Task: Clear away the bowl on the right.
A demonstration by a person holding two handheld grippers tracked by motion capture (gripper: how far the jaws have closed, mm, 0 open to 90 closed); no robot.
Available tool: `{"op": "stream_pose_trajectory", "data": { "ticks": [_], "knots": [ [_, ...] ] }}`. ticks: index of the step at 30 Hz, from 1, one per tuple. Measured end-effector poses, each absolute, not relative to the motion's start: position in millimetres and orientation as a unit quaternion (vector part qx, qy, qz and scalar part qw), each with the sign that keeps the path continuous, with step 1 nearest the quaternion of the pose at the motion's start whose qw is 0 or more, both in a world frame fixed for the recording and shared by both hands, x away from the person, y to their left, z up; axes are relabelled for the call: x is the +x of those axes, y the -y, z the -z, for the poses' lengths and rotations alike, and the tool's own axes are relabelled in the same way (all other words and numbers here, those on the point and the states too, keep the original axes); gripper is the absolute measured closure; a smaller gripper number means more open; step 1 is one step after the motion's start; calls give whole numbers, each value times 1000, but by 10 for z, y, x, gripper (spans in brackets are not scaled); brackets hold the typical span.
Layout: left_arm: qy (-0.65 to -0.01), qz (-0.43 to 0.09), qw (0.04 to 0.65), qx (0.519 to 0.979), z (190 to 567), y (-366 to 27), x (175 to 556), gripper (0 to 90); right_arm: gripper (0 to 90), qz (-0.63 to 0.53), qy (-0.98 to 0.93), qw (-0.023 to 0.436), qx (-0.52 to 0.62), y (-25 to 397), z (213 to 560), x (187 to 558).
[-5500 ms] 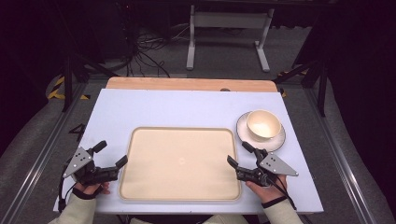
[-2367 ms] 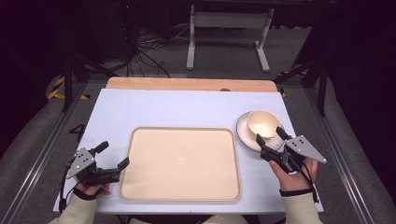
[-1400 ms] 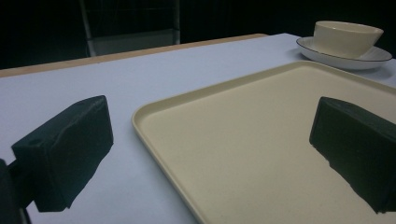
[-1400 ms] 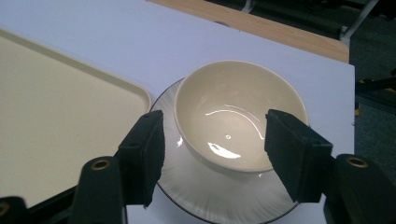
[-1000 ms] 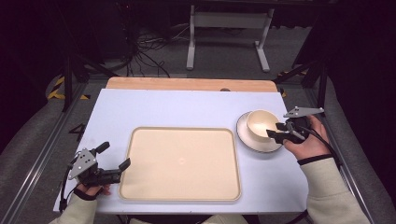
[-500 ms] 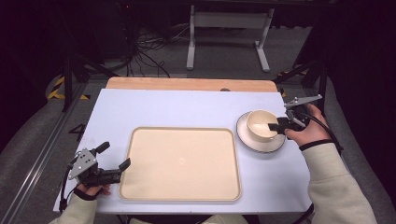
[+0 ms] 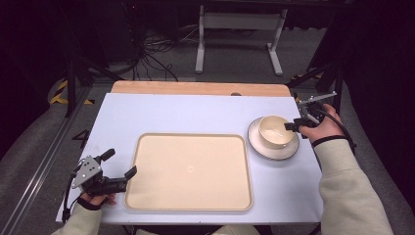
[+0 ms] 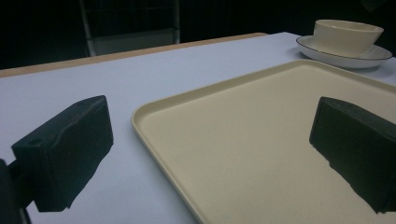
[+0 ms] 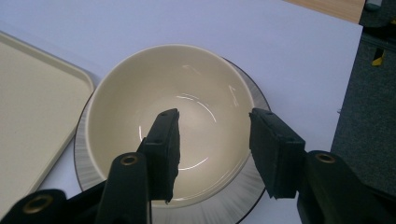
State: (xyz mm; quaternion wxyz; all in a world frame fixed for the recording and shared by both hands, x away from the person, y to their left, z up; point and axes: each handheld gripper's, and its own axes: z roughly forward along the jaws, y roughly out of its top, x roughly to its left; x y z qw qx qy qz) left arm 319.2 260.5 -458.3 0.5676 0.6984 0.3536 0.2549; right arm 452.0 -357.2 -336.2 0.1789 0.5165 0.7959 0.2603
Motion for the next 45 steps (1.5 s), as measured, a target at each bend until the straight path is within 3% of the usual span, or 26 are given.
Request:
{"op": "stream_pose_trajectory", "data": {
  "ticks": [23,45],
  "knots": [
    [-354,-254,568,698,4583,-2604,3191,1,497,-230,-769,147,578,3702,3696,4857],
    [-353,-255,568,699,4584,-2603,3191,1,683,-228,-736,83,632,3689,3954,4895]
  ]
}}
